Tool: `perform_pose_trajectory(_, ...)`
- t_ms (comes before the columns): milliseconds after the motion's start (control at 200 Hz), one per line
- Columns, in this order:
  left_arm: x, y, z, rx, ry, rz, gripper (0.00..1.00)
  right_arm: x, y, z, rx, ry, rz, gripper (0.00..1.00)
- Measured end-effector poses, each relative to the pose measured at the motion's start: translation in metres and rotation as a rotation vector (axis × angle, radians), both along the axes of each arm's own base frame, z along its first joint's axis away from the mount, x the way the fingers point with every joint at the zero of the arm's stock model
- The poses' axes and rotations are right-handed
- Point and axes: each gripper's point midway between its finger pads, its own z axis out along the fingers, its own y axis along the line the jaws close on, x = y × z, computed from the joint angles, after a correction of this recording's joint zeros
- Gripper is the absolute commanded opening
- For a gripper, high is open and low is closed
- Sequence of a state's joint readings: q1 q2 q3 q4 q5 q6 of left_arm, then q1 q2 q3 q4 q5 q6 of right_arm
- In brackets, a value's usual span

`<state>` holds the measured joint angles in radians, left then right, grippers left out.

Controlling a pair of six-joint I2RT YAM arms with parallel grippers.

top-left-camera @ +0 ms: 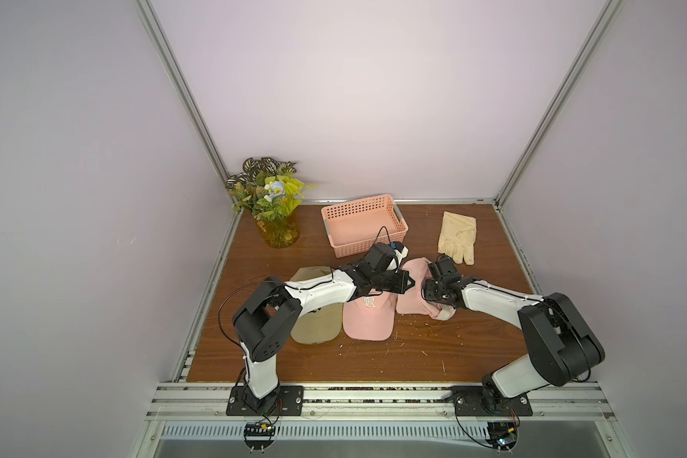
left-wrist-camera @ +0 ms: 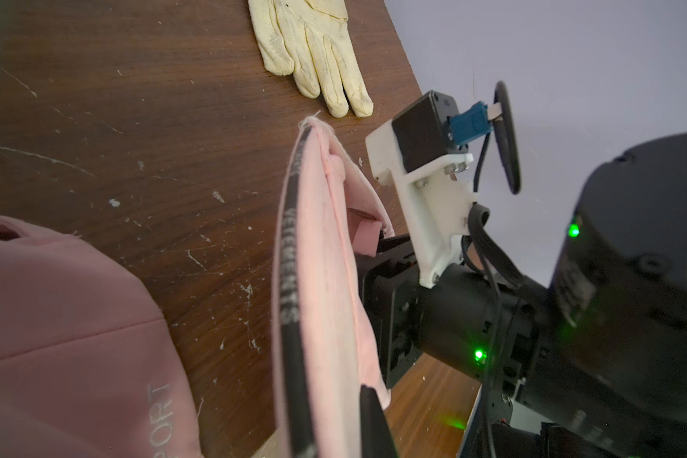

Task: Turn the baseball cap inside out
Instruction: Turn over the baseball cap.

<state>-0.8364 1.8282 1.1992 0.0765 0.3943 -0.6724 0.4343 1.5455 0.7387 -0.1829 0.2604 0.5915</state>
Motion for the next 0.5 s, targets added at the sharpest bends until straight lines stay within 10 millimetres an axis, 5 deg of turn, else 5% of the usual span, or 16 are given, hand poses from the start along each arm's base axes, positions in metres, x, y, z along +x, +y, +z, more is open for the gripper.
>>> perform_pose_trajectory(130,0.0013,0.0004,-0.0010,0.006,-0.008,0.002,0.04,0.0021,0.0001,0.0002,0.003,-0.008,-0.009,0.44)
perform_pose_trajectory(420,0.0033,0.0017,-0.0019,0.015,-0.020,0.009,0.03,0.0062,0.0041,0.0004,0.020,-0.028,0.003,0.00)
perform_pose_trajectory(495,0.0032,0.0018,-0.0018,0.015,-0.021,0.009,0.03,0.0057,0.0065,0.0016,0.030,-0.037,0.022,0.00)
